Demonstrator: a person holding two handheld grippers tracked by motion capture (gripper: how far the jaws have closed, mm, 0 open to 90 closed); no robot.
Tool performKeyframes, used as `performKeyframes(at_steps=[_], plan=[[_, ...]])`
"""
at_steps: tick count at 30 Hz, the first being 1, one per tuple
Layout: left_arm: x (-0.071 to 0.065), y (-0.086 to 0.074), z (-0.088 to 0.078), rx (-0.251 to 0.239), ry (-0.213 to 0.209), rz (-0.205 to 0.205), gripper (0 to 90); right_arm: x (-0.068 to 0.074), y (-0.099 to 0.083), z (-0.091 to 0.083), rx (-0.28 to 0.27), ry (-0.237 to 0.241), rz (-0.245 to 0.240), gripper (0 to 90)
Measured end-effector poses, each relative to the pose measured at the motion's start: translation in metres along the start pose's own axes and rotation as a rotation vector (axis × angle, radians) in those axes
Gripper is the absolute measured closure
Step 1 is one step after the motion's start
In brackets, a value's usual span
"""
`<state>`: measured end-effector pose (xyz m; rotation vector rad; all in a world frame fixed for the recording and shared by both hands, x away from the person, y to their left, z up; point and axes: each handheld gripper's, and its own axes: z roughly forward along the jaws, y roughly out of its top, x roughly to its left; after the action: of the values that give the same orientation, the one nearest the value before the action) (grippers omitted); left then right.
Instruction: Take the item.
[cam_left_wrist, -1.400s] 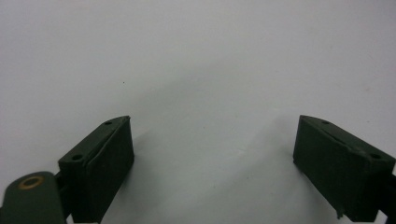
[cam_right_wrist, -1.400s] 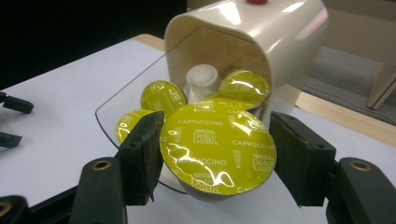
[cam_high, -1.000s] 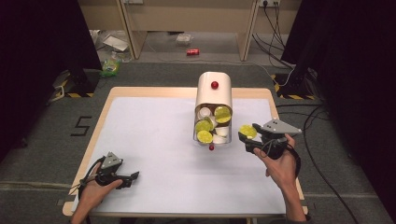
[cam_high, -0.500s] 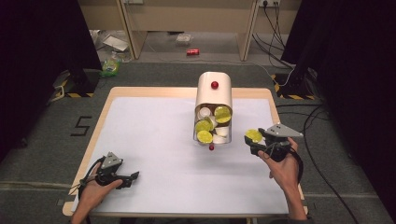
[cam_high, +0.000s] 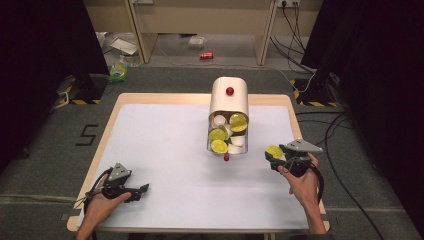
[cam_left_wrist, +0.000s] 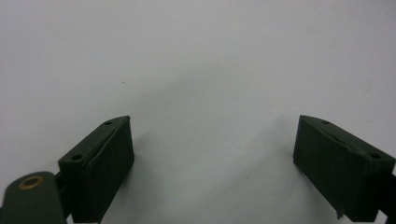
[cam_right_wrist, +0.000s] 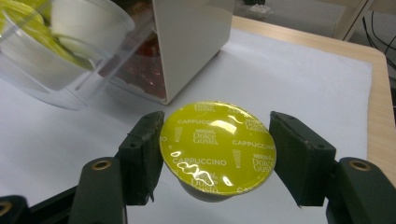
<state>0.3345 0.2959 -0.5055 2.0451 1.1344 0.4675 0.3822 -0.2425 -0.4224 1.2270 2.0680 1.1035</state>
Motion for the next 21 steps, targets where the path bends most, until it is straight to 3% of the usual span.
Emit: performKeyframes(at_steps=[21], plan=[[0.0, 0.0, 0.0, 0.0, 0.0, 0.0, 11.5, 0.001, -0.026, 0.018, 0.056, -0.004, 0.007, 38.3]])
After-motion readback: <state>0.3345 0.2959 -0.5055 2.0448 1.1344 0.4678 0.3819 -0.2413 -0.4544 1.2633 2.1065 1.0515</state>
